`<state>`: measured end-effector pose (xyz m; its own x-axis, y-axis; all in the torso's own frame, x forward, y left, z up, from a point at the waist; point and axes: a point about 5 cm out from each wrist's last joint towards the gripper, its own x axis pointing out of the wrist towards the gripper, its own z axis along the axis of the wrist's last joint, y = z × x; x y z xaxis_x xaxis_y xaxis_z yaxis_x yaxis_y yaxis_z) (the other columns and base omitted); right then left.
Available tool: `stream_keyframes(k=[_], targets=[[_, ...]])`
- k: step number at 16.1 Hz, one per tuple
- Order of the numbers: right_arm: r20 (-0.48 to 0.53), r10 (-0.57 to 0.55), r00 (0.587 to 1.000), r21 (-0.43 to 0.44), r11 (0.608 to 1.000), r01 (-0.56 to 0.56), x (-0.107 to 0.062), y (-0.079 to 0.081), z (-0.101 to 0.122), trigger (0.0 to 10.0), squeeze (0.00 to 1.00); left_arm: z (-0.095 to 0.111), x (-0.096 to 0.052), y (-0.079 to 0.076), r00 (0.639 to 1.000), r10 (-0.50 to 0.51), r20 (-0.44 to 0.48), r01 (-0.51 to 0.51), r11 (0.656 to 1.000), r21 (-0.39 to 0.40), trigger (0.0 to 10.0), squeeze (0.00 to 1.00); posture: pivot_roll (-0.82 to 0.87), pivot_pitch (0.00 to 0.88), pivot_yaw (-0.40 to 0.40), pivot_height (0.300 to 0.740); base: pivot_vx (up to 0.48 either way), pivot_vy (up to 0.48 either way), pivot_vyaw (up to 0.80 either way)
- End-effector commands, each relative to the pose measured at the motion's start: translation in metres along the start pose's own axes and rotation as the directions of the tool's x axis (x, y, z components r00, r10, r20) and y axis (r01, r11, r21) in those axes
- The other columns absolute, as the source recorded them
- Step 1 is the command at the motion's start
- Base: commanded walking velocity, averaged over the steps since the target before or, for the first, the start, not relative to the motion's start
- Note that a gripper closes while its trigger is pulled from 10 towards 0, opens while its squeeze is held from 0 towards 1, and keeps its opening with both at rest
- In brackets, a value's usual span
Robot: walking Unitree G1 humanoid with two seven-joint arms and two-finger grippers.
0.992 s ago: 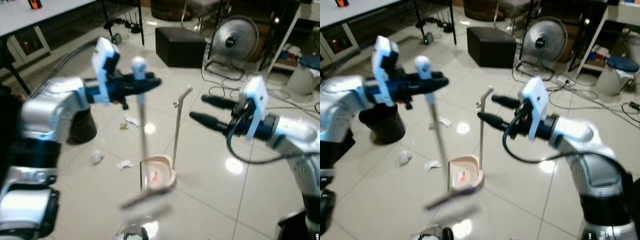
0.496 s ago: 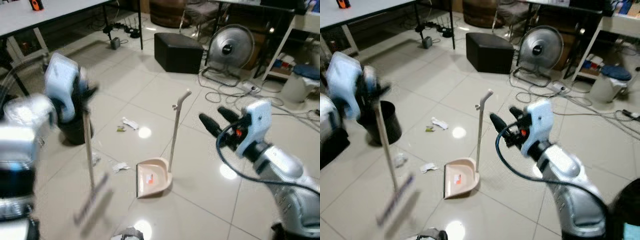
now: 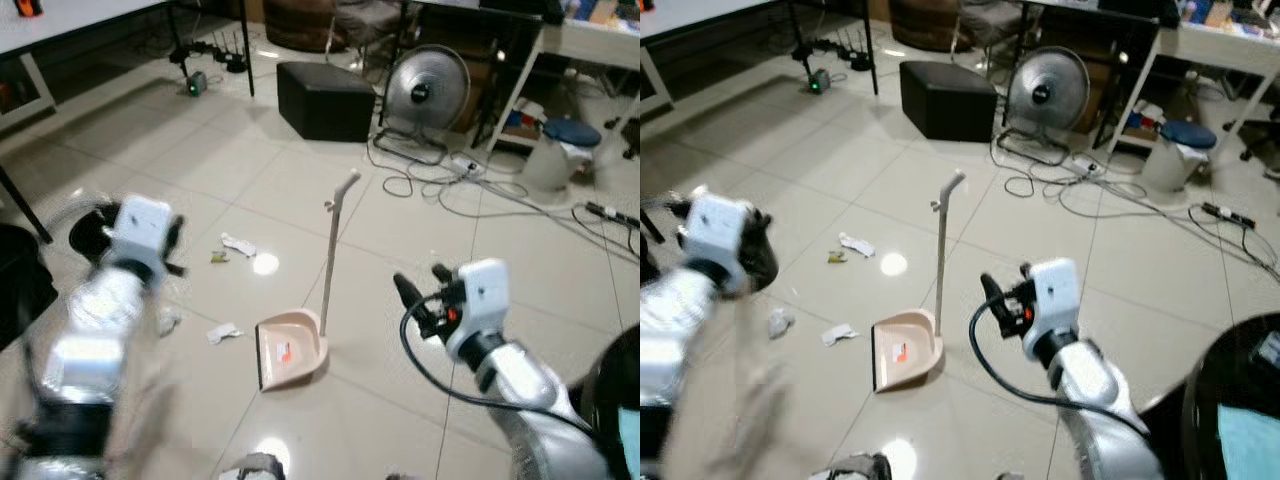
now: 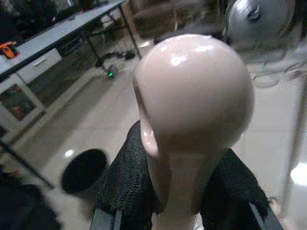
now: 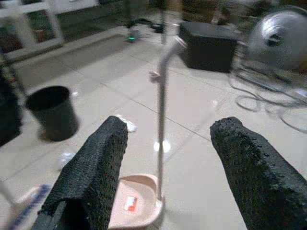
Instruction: Sweep floor
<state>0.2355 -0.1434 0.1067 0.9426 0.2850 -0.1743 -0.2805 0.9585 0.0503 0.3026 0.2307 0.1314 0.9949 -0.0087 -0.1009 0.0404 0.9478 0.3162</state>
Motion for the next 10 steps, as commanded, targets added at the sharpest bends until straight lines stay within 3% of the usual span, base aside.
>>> stream_keyframes(k=[1, 5, 10], targets=[[0.012, -0.022, 1.0, -0.034, 0.999, 0.022, 0.0, -0.001, -0.003, 10.0, 0.0, -0.006, -0.005, -0.006, 0.999, 0.01, 0.034, -0.009, 1.0, -0.01, 10.0, 0.0, -0.05, 0.1, 0.019, 0.74, 0.0, 0.0, 0.0], [0.071, -0.036, 0.997, -0.011, 0.999, 0.037, 0.001, 0.0, 0.005, 10.0, 0.0, -0.002, -0.014, -0.029, 0.994, -0.012, 0.11, 0.017, 0.999, -0.047, 10.0, 0.0, -0.04, 0.1, 0.026, 0.74, 0.0, 0.0, 0.0], [0.118, -0.028, 0.993, 0.02, 0.999, 0.026, 0.004, 0.003, 0.012, 10.0, 0.0, 0.005, -0.016, -0.045, 0.987, -0.062, 0.146, 0.073, 0.995, -0.069, 10.0, 0.0, -0.03, 0.115, 0.036, 0.74, 0.0, 0.0, 0.0]])
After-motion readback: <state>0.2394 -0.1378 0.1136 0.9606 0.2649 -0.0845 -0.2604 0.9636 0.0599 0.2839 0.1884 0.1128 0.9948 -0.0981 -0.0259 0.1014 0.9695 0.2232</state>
